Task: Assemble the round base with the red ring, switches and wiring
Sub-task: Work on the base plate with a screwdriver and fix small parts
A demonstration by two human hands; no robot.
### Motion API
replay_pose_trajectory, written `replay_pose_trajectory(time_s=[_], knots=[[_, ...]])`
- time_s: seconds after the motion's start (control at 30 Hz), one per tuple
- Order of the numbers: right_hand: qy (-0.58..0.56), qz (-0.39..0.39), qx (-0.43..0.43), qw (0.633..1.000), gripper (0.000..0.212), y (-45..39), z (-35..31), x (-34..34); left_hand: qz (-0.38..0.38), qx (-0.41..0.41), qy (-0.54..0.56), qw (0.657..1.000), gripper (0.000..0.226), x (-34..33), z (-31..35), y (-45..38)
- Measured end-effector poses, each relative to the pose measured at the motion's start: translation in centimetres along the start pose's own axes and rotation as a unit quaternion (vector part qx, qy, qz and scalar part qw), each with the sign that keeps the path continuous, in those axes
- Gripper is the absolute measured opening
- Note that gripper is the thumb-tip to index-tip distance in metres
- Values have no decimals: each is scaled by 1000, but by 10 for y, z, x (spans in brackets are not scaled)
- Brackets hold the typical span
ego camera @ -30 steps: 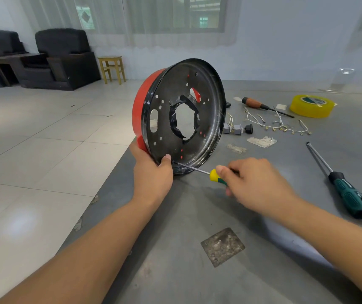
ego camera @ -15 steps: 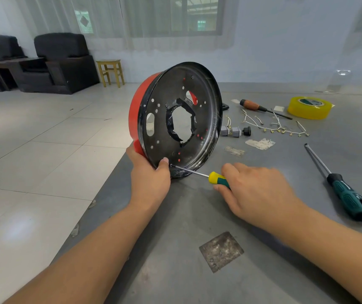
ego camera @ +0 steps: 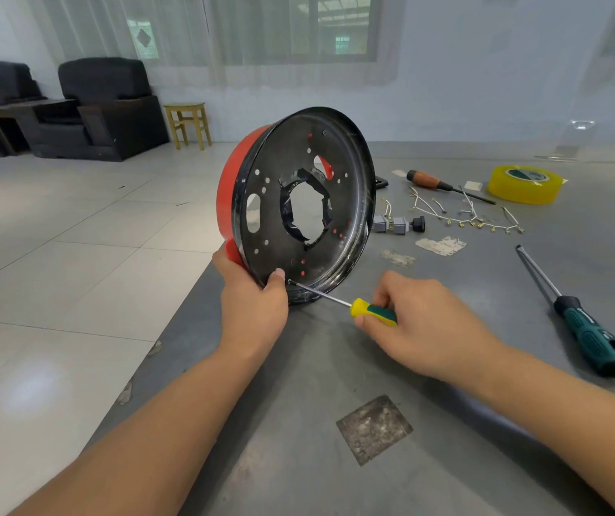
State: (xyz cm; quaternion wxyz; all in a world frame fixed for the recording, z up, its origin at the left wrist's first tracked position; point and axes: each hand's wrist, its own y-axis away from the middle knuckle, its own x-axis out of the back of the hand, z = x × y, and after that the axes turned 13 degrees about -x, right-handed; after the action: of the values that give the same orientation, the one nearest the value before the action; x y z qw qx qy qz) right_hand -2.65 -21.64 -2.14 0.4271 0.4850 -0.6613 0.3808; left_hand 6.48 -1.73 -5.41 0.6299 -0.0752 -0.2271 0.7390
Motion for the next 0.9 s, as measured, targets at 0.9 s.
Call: replay_pose_trajectory(time_s=[0.9], knots=[[-5,-17,30,999,46,0,-14,-5,0,17,-1,1000,55,1,-14,-7]])
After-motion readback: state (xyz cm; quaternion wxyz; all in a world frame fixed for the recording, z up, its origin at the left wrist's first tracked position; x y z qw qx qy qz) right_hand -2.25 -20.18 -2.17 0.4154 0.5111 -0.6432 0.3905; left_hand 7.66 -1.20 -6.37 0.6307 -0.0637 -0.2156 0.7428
